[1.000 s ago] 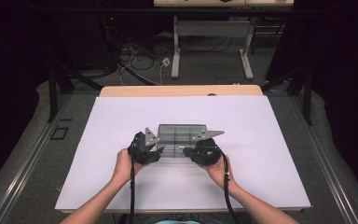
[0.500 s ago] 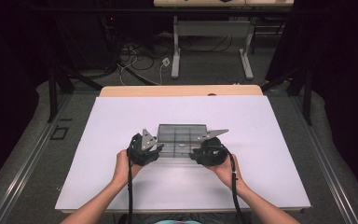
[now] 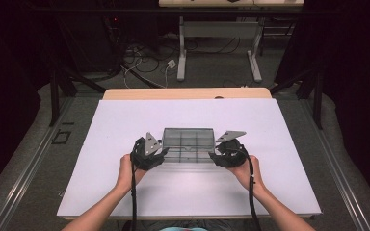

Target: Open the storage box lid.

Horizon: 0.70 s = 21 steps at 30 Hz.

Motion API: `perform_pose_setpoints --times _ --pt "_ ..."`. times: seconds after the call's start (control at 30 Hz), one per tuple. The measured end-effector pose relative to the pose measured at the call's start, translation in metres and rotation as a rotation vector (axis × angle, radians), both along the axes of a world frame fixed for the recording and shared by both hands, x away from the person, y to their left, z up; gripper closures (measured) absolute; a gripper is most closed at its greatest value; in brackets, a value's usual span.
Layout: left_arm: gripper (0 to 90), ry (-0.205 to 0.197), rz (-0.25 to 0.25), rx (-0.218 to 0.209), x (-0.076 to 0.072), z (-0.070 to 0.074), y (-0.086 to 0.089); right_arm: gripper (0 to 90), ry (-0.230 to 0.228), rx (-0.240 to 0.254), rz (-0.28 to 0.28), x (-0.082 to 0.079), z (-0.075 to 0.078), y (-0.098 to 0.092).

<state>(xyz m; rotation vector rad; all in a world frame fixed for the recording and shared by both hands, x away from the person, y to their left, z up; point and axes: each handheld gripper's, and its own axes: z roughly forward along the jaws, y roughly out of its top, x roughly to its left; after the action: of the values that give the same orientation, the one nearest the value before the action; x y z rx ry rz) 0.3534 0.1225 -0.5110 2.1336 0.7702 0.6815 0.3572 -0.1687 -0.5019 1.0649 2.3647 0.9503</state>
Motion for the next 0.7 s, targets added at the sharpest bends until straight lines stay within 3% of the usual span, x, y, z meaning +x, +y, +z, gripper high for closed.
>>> perform_pose_setpoints --times 0.1,0.3,0.43,0.7 --pt "59.3 0.001 0.003 -0.007 0.0000 -0.0003 -0.0003 56.8 -0.050 -0.023 0.005 0.0002 0.0018 0.0033" --pt "59.2 -0.007 -0.012 -0.011 0.0004 0.0031 0.0013 56.8 -0.069 -0.029 -0.005 0.0029 0.0027 0.0050" --pt "58.7 -0.027 -0.009 -0.006 0.0034 0.0021 -0.0010 57.0 -0.093 -0.004 -0.029 0.0059 0.0060 0.0030" --pt "61.0 -0.045 -0.006 -0.026 0.0059 0.0057 0.0010 59.8 -0.134 0.002 -0.006 0.0096 0.0086 0.0043"
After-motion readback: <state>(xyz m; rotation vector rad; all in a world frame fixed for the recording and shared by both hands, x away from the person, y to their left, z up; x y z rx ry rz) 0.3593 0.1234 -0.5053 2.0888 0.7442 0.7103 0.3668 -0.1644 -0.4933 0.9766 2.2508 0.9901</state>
